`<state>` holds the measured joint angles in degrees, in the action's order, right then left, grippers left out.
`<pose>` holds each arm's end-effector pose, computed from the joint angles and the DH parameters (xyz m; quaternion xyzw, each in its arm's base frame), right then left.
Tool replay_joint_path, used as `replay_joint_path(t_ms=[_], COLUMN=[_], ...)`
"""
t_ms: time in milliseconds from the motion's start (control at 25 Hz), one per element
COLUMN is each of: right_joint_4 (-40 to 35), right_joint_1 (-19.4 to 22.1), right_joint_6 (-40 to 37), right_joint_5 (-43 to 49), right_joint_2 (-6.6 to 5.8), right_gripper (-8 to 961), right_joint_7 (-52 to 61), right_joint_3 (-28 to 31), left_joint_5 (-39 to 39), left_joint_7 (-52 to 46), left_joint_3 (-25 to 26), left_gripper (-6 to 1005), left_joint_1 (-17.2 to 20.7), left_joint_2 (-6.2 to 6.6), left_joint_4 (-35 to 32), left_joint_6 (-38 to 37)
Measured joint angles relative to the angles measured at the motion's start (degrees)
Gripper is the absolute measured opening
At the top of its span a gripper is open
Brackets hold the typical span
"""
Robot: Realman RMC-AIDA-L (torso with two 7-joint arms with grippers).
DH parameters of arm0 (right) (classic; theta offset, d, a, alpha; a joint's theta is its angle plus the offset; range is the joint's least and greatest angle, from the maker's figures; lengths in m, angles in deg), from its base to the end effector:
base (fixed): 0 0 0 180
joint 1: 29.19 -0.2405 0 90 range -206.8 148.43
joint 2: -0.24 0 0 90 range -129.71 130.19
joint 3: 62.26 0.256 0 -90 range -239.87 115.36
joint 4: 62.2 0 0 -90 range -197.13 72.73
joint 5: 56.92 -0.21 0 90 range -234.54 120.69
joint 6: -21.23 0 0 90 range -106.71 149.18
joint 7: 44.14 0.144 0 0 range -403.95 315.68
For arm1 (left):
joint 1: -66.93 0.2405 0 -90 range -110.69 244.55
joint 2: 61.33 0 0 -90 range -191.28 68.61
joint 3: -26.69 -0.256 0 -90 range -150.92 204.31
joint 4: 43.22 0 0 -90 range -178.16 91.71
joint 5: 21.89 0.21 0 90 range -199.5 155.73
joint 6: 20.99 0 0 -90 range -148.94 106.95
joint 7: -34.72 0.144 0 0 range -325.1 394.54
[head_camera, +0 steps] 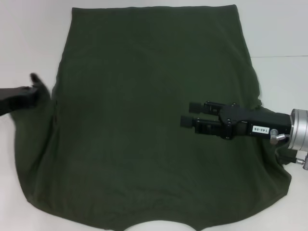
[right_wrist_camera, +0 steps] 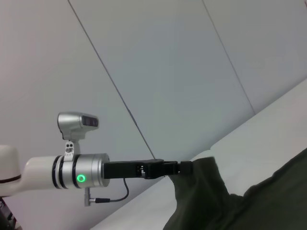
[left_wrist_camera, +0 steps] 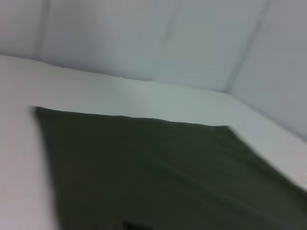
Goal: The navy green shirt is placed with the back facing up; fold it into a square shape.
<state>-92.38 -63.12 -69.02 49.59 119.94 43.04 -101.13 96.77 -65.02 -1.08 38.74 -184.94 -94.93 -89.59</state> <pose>0.2320 0.3385 -0.0142 -0.8905 0.2941 0.3381 0.0781 -0.3036 0.3687 0.0576 -0.8103 -0.3973 -0.2387 0.3585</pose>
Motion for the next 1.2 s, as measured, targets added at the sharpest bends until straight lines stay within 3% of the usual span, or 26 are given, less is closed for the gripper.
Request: replay_joint_path(t_ms=[320, 560, 1120, 1200], right_joint_4=[0.66, 0.66, 0.22, 0.17], right_joint_1=[0.1, 0.29, 0.63, 0.63], right_joint_6=[0.32, 0.05, 0.0, -0.01], right_joint_5=[0.01, 0.01, 0.01, 0.01], right_joint_2=[0.0, -0.01, -0.09, -0.09], right_gripper=[766, 766, 766, 766], right_joint_7=[-0.7, -0.71, -0.79, -0.79], right_joint_3=[-0.15, -0.17, 0.03, 0.02], left_joint_5=[-1.4, -4.24, -6.64, -6.67], left_joint_7=[-5.62, -6.39, -3.51, -2.59], left_joint_3=[-7.31, -8.5, -11.43, -11.22], left_gripper=[16, 20, 196, 273], left_joint_1=[-1.59, -1.84, -1.52, -1.2], left_joint_2=[-0.56, -0.59, -0.61, -0.66], left_joint_4=[1.74, 3.36, 7.86, 7.87], left_joint_6=[-3.38, -3.33, -4.1, -4.56])
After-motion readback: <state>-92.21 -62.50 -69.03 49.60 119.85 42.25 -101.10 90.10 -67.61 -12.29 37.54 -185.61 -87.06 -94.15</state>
